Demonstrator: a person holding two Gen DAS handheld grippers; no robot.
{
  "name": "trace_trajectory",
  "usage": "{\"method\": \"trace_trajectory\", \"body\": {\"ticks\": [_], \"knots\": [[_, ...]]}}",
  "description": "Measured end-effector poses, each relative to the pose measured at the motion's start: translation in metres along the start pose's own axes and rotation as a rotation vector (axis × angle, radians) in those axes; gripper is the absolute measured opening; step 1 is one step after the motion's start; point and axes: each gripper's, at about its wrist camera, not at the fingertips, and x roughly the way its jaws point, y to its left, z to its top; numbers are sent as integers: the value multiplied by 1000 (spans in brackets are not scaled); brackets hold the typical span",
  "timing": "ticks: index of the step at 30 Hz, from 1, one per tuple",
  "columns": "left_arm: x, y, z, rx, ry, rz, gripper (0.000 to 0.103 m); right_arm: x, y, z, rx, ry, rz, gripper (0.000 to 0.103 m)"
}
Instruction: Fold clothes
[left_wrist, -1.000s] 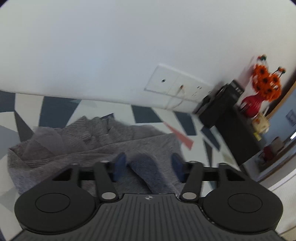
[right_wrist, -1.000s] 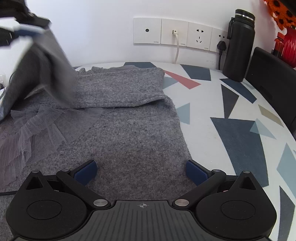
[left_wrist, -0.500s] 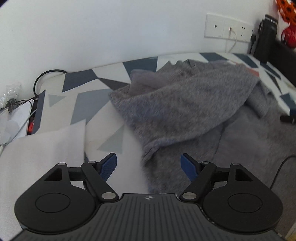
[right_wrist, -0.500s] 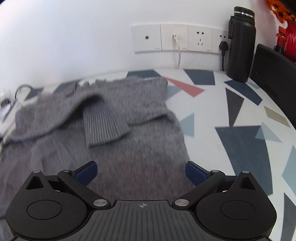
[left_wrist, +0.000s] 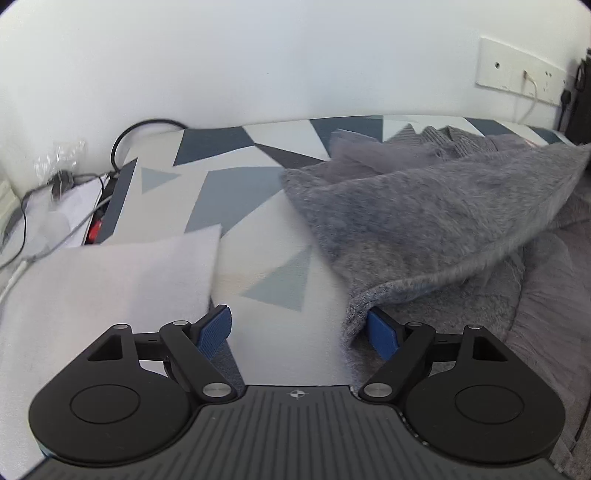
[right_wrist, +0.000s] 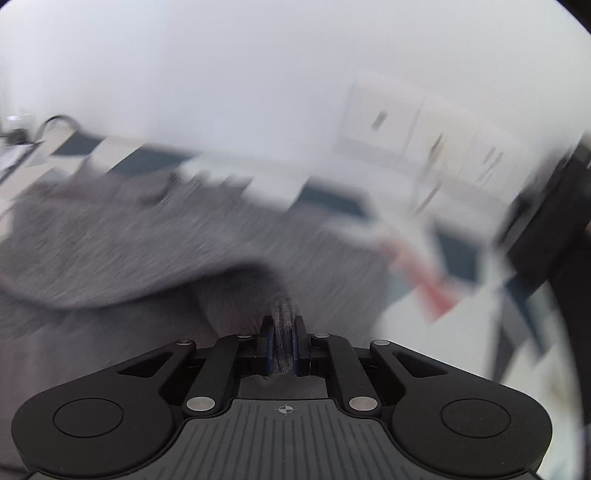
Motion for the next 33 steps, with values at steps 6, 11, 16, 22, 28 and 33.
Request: {"method": "trace_trajectory", "body": {"ticks": [6,11,16,22,28,33], "knots": [[3,7,-5,-55,7,-28,85,-21,-36,32,-38,-143,-164,11],[3,11,-6,-66,12,-30,86,8,-58,-20,69,98,-102,24],[3,7,-4,-47,12,-1,89,3,-86,-53,378,144,62,26],[3,7,-5,-55,12,17,93,12,-93,-47,543,111,171,42],[5,18,2,-77,22,12,80,34,-68,-41,448,183,136,40],[14,20,14,-25,5,83,79,30,-72,-46,505,183,156,48]]}}
